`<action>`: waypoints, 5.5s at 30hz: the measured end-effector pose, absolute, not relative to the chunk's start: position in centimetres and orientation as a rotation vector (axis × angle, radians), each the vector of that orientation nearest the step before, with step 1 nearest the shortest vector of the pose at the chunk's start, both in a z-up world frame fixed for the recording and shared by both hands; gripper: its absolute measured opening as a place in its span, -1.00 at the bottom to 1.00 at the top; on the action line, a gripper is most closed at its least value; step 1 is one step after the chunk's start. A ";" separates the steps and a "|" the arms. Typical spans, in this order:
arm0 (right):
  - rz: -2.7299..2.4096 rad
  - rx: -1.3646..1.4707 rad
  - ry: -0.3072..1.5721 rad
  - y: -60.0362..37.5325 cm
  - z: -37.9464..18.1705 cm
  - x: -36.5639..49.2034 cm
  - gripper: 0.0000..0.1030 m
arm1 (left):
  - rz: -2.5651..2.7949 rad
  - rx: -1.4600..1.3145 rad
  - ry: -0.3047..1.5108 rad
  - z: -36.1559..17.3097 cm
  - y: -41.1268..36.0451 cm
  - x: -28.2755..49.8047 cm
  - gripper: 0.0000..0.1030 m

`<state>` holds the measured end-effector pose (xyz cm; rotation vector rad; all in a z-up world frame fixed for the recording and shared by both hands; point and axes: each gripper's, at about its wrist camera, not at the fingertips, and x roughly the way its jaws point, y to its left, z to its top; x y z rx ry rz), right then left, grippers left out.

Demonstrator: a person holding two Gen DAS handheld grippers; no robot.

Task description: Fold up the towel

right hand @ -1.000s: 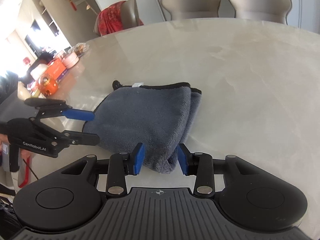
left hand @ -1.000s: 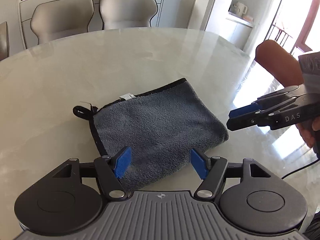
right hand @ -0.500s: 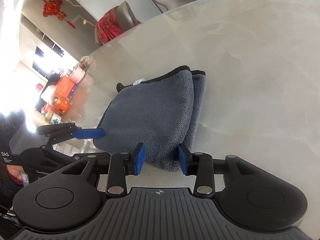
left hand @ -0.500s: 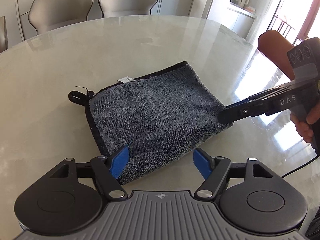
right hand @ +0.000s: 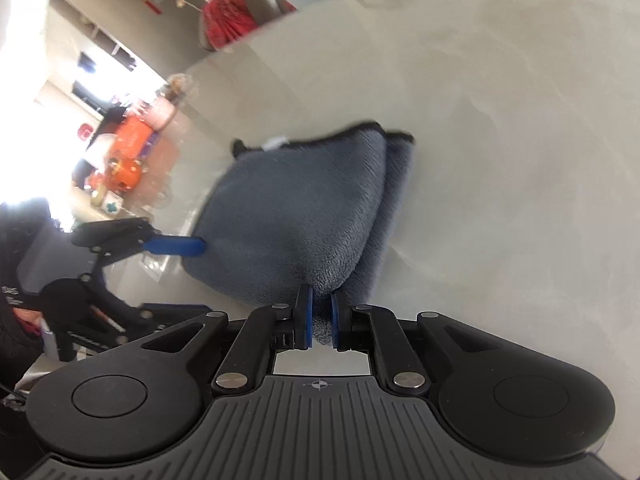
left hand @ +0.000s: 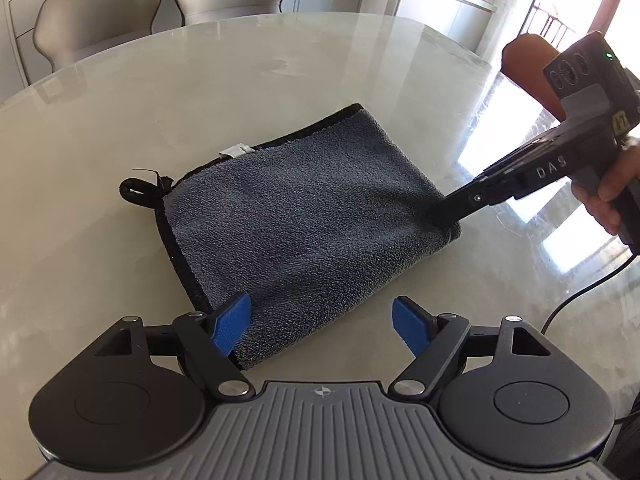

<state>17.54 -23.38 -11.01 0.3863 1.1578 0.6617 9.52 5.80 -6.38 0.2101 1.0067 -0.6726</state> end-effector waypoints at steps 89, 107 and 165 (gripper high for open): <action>0.675 0.281 1.093 -21.0 -8.8 17.5 -0.58 | -0.624 0.143 0.938 -5.2 4.9 11.5 0.59; 0.609 0.223 0.945 -19.8 -9.6 22.6 0.01 | -0.605 0.157 0.913 -7.2 2.9 17.1 0.61; 0.186 0.127 0.936 -18.7 -0.4 -1.6 0.99 | -0.352 0.001 0.878 0.5 9.7 -0.4 0.70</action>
